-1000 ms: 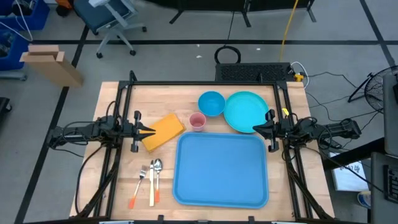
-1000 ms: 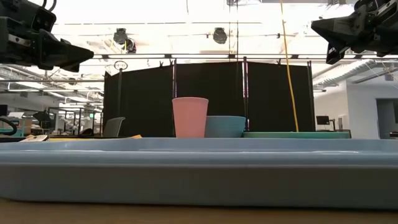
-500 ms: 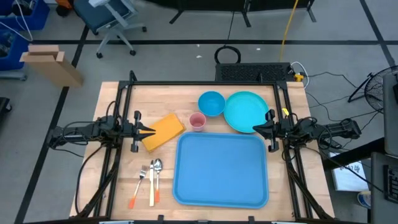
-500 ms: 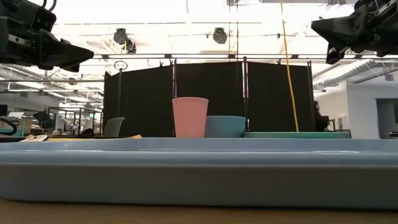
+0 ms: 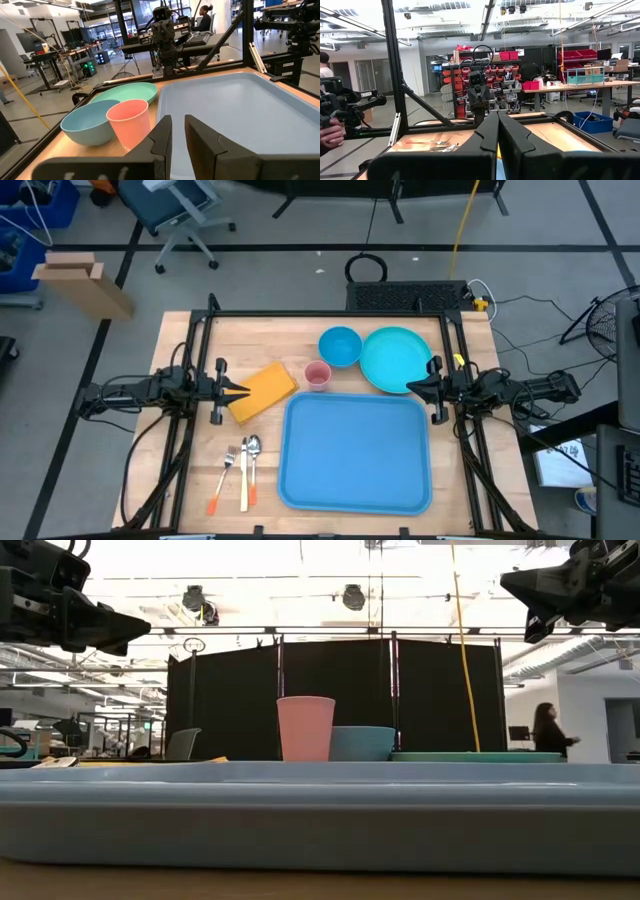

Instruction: Set up tray

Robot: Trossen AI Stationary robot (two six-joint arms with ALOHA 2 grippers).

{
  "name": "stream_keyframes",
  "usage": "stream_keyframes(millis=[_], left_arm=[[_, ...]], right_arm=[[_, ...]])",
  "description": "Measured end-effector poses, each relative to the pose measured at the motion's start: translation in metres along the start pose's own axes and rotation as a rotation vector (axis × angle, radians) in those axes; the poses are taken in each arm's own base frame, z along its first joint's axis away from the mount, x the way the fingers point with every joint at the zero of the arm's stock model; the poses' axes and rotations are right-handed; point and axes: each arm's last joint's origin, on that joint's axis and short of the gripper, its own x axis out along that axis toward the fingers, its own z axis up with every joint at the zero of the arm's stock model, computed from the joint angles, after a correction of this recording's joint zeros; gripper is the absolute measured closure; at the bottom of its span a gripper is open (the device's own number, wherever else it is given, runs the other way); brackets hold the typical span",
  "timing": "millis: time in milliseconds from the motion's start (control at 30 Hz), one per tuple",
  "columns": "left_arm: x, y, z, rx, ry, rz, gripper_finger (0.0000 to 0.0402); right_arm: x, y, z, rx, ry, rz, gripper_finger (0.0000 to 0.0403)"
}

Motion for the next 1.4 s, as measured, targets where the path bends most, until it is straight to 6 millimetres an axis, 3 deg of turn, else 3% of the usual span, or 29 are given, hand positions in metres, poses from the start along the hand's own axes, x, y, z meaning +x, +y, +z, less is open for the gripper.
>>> stream_keyframes(millis=[367,533,633,733,967,1167,1267,1400], left_arm=[[0.000,0.000,0.001,-0.172,-0.008,0.000,0.0346],[0.000,0.001,0.001,-0.226,-0.009,0.021,0.0346],[0.000,0.002,0.001,-0.227,-0.014,0.046,0.0346],[0.000,0.002,0.001,-0.226,-0.012,0.068,0.0346],[0.000,0.003,0.003,-0.216,-0.033,0.089,0.0346],[0.000,0.003,0.005,-0.197,-0.051,0.091,0.0346],[0.000,0.003,0.005,-0.197,-0.050,0.091,0.0346],[0.000,0.003,0.005,-0.196,-0.050,0.090,0.0346]], right_arm=[[0.000,0.000,0.009,-0.013,-0.092,-0.007,0.0403],[0.003,-0.006,0.008,-0.060,-0.017,-0.247,0.0403],[0.009,-0.010,0.039,-0.058,0.004,-0.467,0.0403],[0.016,-0.014,0.064,-0.079,0.133,-0.695,0.0403],[0.043,-0.024,0.116,-0.138,0.428,-0.943,0.0403],[0.070,-0.060,0.128,-0.088,0.724,-1.018,0.0403],[0.077,-0.091,0.120,-0.007,0.849,-0.988,0.0402],[0.073,-0.140,0.104,0.155,0.962,-0.966,0.0386]])
